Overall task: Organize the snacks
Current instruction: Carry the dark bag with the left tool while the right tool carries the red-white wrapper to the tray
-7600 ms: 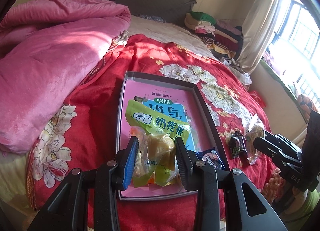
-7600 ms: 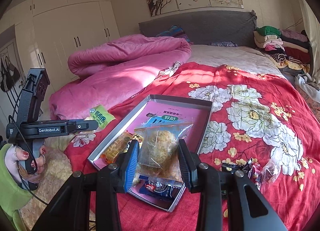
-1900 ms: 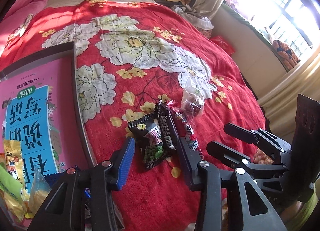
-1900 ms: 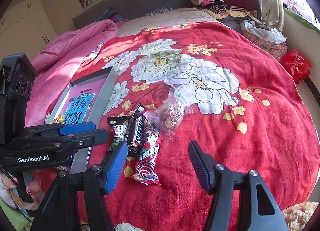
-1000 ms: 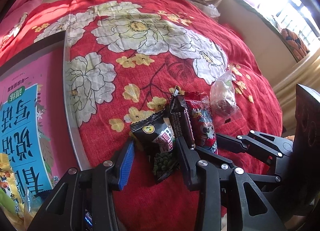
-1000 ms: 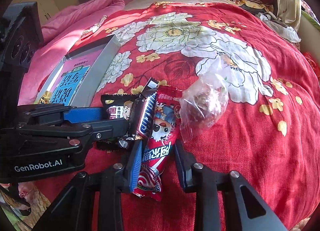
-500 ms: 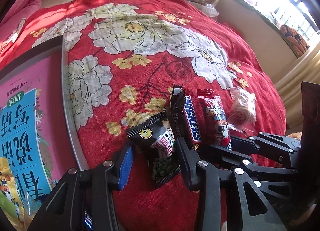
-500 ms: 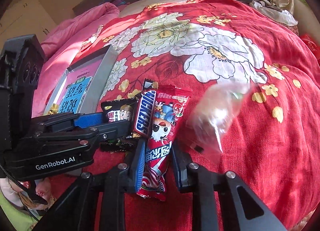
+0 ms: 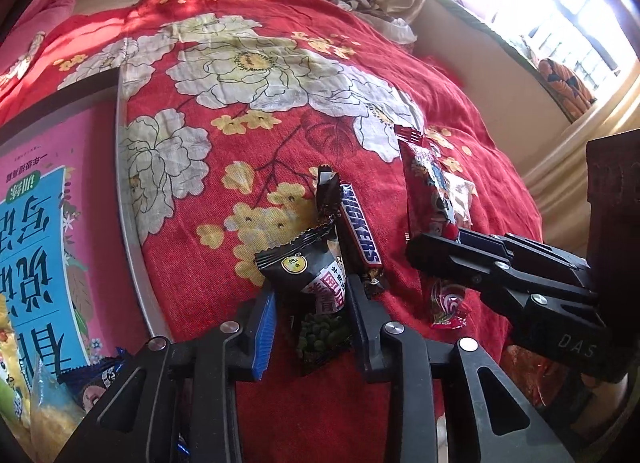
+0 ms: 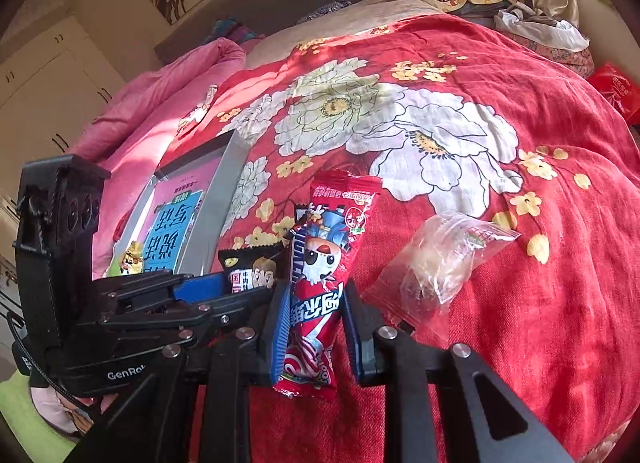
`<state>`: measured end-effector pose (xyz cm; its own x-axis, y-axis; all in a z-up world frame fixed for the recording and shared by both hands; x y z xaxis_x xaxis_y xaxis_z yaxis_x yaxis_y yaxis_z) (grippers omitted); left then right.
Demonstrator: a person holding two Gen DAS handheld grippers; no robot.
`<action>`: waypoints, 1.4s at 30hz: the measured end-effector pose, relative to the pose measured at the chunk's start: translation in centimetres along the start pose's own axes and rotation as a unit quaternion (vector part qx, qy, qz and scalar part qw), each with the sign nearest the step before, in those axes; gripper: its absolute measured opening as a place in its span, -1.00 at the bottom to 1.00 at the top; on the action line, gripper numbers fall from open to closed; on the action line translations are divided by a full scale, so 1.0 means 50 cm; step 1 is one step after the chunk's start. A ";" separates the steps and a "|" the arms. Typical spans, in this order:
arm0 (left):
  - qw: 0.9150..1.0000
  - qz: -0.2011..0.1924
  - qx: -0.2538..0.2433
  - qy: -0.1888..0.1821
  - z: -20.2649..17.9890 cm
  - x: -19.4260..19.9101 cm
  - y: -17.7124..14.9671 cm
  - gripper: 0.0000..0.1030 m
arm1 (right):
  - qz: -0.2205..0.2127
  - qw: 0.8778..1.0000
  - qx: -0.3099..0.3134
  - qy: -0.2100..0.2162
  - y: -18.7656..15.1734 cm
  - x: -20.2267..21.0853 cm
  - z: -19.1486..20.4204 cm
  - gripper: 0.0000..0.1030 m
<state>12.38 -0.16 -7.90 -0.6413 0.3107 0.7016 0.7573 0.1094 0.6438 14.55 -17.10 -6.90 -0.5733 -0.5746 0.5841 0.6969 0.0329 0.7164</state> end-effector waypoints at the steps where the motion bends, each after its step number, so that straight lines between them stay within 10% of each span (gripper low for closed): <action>1: 1.000 -0.002 0.004 -0.001 0.002 0.008 0.001 -0.35 | -0.005 1.000 0.003 0.000 0.003 0.003 0.002 -0.52; 26: 0.981 -0.140 0.104 0.084 0.207 0.316 0.037 -0.35 | -0.035 0.991 0.089 0.090 0.003 0.026 0.187 -0.51; 42: 0.977 -0.112 0.142 0.110 0.289 0.359 -0.064 -0.35 | 0.015 0.982 0.140 0.123 -0.054 -0.037 0.308 -0.51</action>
<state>0.23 18.72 -1.77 -0.7824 0.0418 0.6214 0.5784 0.4190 0.7000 7.08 -3.55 -4.05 -0.4097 -0.7490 0.5207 0.5462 0.2558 0.7977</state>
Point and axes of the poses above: each gripper's, at about its wrist camera, not at the fingertips, and x roughly against the way its jaws point, z to its left, y to its top, the point moved 2 cm from there along -x, roughly the way its jaws point, and after that the axes turned 14 degrees about -z, right-handed, at the moved point
